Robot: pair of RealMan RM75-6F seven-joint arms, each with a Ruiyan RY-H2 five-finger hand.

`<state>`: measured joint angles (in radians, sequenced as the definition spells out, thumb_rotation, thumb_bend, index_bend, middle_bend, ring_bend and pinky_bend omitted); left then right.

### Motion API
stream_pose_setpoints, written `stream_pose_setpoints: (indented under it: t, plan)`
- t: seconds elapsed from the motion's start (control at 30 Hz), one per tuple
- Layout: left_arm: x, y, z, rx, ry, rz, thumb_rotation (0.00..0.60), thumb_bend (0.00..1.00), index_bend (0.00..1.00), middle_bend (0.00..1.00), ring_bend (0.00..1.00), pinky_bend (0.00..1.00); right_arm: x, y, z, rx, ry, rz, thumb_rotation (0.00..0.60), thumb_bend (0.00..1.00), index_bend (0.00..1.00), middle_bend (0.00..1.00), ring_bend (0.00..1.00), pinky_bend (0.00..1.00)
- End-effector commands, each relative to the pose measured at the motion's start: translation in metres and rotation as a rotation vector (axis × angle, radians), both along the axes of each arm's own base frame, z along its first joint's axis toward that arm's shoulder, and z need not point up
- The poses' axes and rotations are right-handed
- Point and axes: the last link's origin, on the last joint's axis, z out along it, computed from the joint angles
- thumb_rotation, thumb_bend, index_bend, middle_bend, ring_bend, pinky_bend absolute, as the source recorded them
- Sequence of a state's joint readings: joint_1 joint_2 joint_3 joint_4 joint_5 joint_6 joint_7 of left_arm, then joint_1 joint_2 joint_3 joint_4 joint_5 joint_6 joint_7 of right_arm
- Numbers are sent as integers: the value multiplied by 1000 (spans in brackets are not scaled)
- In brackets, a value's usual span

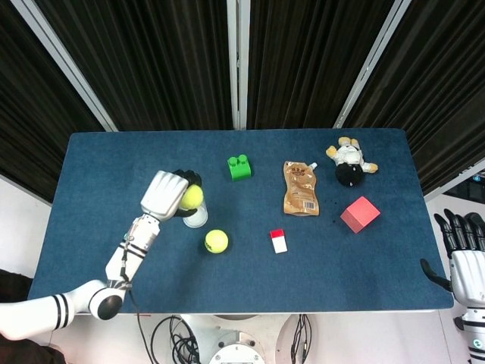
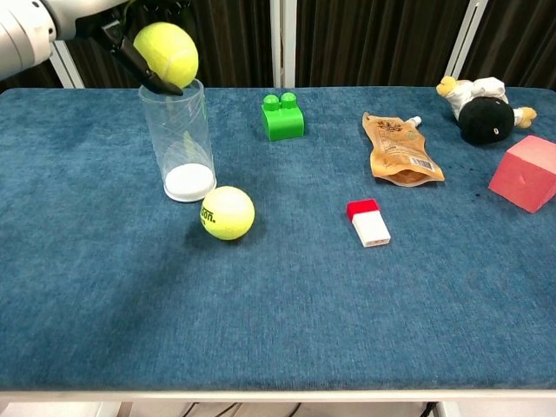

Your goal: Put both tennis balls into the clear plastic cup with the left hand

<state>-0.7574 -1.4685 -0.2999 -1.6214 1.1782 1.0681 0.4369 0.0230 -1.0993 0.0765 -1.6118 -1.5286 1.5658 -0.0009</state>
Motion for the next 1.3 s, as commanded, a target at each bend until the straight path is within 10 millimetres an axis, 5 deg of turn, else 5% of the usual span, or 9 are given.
stream_pose_setpoints:
  t: [0.03,0.17,0.33,0.9,1.13,1.3]
  plan:
    - [-4,0,-2,-20,-6,15,600,257,434,436,448,694,0,0,-1,2,-1,1,600,220,0,0,0,0]
    - [-6,0,-1,-41,-35,29,600,250,199,195,209,493,0,1,0,-4,-6,5,600,224,0,0,0,0]
    - [-6,-1,4,-25,-38,7,600,241,101,137,135,419,-2,2,1,-8,-4,-2,600,230,0,0,0,0]
    - [8,-40,6,-73,-36,-104,600,241,186,193,170,416,-4,2,-1,-6,-4,-7,600,230,0,0,0,0]
    - [0,-76,-25,-184,77,-196,600,241,208,232,210,438,-7,3,-3,1,-6,-14,600,230,0,0,0,0]
    - [-14,-85,-55,-224,152,-198,600,241,208,235,212,439,-7,5,-1,-7,-9,-9,600,230,0,0,0,0]
